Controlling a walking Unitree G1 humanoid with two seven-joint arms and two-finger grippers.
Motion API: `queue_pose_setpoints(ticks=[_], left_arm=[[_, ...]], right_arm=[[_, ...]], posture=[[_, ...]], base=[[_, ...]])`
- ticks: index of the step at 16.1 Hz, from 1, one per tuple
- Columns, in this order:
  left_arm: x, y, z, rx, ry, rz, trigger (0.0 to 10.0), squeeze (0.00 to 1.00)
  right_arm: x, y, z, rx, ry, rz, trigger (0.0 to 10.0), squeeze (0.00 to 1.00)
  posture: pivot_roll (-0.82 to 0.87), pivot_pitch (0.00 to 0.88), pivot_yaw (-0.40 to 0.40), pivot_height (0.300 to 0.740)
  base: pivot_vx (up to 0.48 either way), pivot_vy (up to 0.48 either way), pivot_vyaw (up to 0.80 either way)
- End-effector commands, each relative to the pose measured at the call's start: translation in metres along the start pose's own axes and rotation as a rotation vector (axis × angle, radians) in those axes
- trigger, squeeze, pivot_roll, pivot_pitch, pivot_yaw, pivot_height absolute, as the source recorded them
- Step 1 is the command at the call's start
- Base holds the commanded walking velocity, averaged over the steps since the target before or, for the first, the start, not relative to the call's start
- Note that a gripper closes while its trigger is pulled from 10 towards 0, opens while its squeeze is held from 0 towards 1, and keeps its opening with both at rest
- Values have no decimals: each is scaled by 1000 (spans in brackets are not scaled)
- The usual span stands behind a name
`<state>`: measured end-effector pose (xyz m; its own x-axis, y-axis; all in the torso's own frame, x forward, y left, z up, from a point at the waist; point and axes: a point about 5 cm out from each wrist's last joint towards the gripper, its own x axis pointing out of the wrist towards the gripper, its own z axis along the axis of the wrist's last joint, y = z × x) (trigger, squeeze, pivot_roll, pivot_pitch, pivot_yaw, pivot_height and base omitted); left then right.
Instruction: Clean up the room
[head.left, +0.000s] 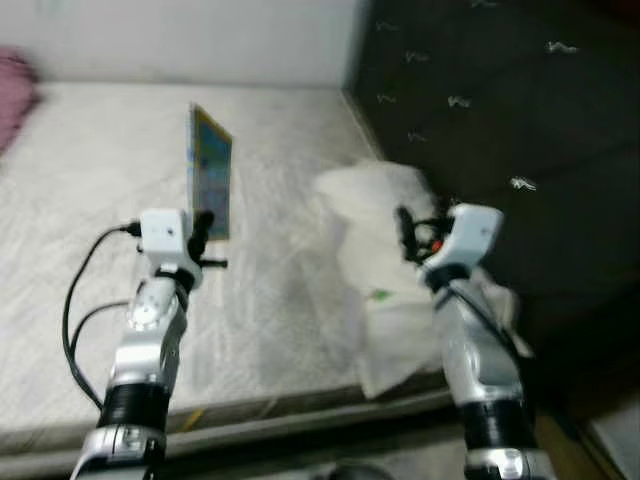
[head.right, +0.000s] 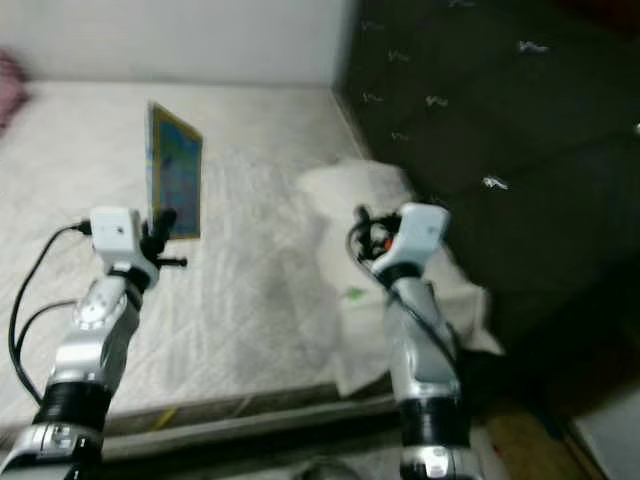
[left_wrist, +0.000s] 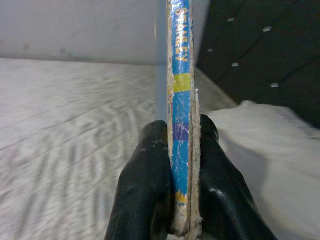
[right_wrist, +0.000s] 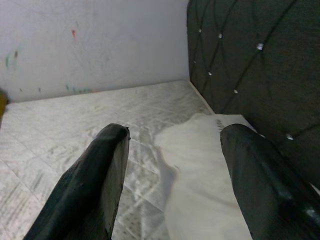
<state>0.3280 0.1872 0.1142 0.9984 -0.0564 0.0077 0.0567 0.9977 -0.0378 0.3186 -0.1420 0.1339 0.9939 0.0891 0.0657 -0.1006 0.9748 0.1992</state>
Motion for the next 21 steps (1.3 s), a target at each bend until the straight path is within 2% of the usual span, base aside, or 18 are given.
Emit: queue_pose_setpoints(ticks=[1,4,5,9,12,14,21], left_arm=[[2,-1,12,-5,-68,18,10000,0],[2,2,10,-23,-29,16,10000,0],[2,3,12,-3,-40,8,10000,0],[-3,18,14,7,-42,38,10000,0],[-7,19,10,-33,-26,58,10000,0],[-10,20,5,-43,-7,69,10000,0],[-25,24,-4,-5,-42,62,10000,0]], right_arm=[[1,-3,4,-13,-14,-9,10000,0],[3,-3,6,-21,-17,-6,10000,0],[4,-3,8,-27,-20,-9,10000,0],[5,-3,8,-25,-10,-27,10000,0],[2,-3,4,-30,-6,-36,10000,0],[0,-6,3,-34,-3,-47,10000,0],[-9,-12,-10,-22,25,-79,10000,0]], posture=[[-47,0,-34,740],[-41,0,-38,740],[-37,0,-40,740],[-27,0,-27,740],[-35,0,-23,740],[-40,0,-21,740],[-38,0,-28,740]], base=[[0,0,0],[0,0,0],[0,0,0],[0,0,-314],[0,0,-727],[0,0,0],[0,0,0]])
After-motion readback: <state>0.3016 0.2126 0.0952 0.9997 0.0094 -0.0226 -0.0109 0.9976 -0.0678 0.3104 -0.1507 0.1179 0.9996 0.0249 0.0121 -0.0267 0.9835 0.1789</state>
